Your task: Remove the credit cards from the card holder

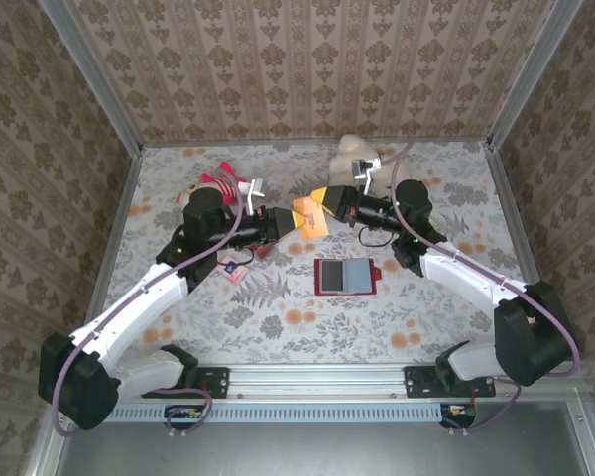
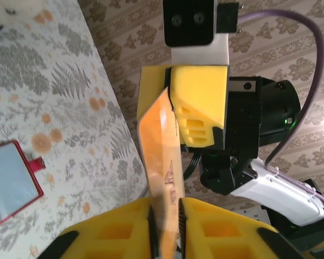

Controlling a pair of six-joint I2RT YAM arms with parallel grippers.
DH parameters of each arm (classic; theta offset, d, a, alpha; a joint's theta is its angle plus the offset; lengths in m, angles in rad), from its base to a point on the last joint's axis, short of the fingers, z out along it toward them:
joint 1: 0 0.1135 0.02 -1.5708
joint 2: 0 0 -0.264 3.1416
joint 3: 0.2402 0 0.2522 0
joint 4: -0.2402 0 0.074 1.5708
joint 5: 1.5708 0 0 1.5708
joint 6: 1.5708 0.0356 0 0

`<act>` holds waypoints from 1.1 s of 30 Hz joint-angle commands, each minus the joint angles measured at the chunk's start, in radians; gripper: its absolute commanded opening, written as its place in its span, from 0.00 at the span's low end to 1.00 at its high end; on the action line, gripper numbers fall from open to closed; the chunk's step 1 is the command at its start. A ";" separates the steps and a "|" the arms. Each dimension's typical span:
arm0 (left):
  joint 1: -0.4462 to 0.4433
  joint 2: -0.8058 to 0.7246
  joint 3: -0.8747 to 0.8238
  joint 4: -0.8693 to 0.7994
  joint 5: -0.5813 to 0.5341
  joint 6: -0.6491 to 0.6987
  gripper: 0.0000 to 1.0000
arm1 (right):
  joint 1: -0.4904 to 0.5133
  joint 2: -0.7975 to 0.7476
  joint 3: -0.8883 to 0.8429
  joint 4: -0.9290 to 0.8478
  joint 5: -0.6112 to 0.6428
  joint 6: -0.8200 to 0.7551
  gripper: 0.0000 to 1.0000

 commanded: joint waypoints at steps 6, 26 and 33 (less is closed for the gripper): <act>-0.013 0.010 -0.014 0.141 -0.132 -0.068 0.32 | 0.014 -0.008 -0.054 0.106 0.222 0.125 0.00; -0.009 0.046 0.024 0.002 -0.191 0.028 0.00 | 0.017 -0.072 -0.098 -0.219 0.279 -0.027 0.65; 0.009 0.054 0.204 -0.524 -0.355 0.426 0.00 | 0.010 -0.186 -0.050 -0.639 0.435 -0.297 0.98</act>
